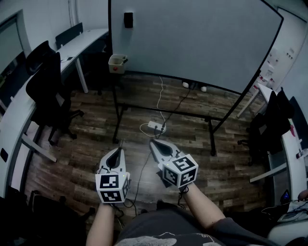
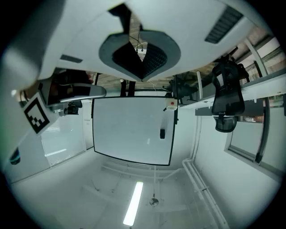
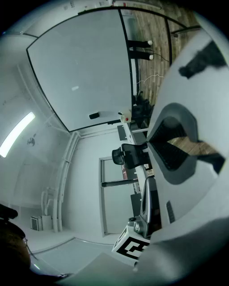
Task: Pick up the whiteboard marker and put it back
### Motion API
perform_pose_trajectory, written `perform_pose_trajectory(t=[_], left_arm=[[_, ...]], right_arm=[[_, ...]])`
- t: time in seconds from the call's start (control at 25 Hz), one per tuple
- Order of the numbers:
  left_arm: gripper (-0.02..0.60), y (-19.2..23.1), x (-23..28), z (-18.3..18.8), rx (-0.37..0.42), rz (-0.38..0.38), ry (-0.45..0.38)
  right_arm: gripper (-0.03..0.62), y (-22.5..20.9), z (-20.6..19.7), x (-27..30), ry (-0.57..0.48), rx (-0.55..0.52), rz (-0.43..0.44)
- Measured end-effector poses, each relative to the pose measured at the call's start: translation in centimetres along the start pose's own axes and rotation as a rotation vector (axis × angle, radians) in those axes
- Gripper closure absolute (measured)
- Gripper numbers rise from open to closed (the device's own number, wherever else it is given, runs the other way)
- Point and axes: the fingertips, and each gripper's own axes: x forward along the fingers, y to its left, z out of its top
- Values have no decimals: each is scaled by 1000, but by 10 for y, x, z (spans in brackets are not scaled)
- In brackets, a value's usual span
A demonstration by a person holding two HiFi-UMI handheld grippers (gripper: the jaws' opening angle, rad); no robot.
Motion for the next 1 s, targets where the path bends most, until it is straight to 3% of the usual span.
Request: perform_pose_trajectory(t=[0.44, 0.64, 1.0], left_arm=[[569, 6, -12, -12, 11, 2, 11], [569, 13, -14, -19, -7, -2, 14], [569, 26, 25, -13, -5, 5, 17]], right_arm=[[572, 14, -8, 1, 10, 8, 0], [572, 22, -6, 2, -14, 59, 27], [571, -7, -2, 39, -28, 51, 39]])
